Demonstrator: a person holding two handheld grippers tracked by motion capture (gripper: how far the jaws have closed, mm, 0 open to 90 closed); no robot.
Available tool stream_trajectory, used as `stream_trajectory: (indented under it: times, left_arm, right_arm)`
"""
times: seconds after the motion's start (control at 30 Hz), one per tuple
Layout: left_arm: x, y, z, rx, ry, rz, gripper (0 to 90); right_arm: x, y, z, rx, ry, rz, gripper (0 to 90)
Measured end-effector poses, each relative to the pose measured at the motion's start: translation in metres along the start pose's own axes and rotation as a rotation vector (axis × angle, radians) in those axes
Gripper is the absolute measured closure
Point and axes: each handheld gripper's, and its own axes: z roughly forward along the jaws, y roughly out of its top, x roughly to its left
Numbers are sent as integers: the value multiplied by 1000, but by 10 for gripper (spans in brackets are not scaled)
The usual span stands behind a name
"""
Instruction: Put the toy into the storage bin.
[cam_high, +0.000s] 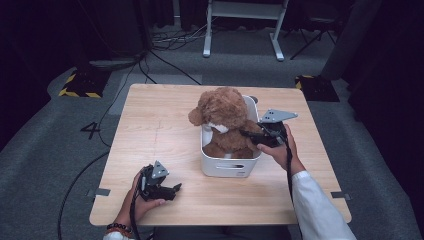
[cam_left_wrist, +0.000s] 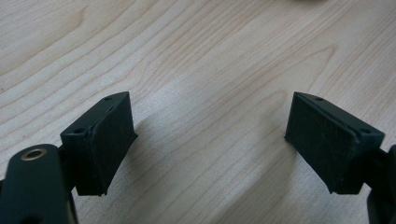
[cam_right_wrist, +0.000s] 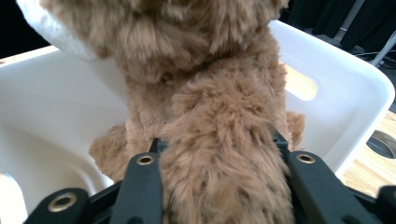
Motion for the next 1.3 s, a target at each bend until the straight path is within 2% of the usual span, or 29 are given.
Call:
stream_trajectory:
  times: [0.37, 0.9, 1.3]
  left_arm:
    - [0, 0, 0, 0, 0, 0, 156]
    - [0, 0, 0, 0, -1, 0, 156]
    - [0, 0, 0, 0, -1, 0, 156]
  right_arm:
    - [-1, -1, 0, -4, -8, 10, 540]
    - [-3, -1, 1, 2, -18, 21, 517]
    - [-4, -1, -3, 6, -46, 17, 505]
